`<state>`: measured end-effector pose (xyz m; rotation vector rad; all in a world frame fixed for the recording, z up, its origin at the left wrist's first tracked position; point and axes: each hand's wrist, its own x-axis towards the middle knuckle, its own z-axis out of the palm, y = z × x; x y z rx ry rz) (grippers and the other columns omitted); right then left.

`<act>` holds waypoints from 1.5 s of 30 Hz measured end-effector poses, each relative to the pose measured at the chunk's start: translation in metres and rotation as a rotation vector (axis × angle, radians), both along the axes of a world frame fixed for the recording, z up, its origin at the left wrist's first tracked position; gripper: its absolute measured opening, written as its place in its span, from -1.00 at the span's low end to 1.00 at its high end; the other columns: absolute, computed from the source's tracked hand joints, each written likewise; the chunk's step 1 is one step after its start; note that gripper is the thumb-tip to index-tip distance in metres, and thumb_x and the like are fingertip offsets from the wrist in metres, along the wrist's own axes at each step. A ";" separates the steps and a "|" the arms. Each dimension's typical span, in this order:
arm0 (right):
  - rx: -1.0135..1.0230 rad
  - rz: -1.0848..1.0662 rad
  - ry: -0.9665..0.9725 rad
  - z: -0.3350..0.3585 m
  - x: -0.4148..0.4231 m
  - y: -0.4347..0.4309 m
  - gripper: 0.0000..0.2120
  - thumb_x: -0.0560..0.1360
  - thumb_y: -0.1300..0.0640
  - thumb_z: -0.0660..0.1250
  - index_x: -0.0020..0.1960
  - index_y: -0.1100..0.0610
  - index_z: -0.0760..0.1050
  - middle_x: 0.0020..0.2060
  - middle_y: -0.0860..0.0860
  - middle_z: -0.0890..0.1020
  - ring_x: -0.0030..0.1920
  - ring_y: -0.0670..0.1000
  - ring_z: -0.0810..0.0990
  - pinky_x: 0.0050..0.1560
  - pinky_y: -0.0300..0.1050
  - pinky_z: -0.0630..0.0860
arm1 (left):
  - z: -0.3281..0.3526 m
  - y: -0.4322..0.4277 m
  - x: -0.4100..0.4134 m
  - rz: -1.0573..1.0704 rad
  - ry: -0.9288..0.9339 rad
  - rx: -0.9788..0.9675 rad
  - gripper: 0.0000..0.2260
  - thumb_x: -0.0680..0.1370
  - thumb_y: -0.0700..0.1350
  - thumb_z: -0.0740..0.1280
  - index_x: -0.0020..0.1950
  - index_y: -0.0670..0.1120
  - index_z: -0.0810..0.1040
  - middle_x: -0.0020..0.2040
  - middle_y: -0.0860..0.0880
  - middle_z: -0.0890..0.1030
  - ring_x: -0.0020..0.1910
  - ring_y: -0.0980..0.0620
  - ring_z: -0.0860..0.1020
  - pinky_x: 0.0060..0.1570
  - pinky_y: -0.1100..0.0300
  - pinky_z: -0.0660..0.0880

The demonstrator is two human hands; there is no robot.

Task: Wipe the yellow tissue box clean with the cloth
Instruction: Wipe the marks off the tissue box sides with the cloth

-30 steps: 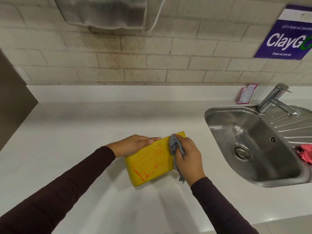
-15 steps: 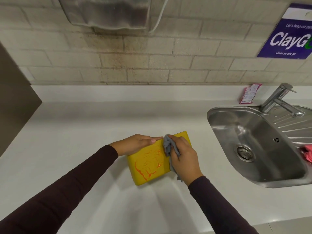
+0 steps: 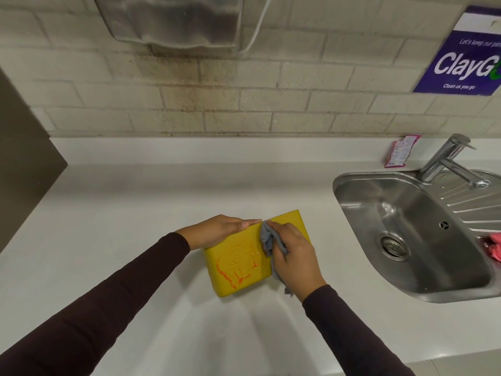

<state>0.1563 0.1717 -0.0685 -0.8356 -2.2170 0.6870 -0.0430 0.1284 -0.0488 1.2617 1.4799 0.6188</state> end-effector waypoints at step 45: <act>-0.059 0.105 -0.018 0.006 -0.019 -0.025 -0.63 0.45 0.25 0.20 0.24 0.19 0.51 -0.08 0.11 0.57 -0.13 -0.02 0.52 -0.11 -0.42 0.37 | -0.003 -0.002 0.005 0.019 -0.003 0.049 -0.71 0.62 0.04 0.09 0.32 0.19 0.41 0.39 0.06 0.41 0.32 0.14 0.36 0.15 0.43 0.29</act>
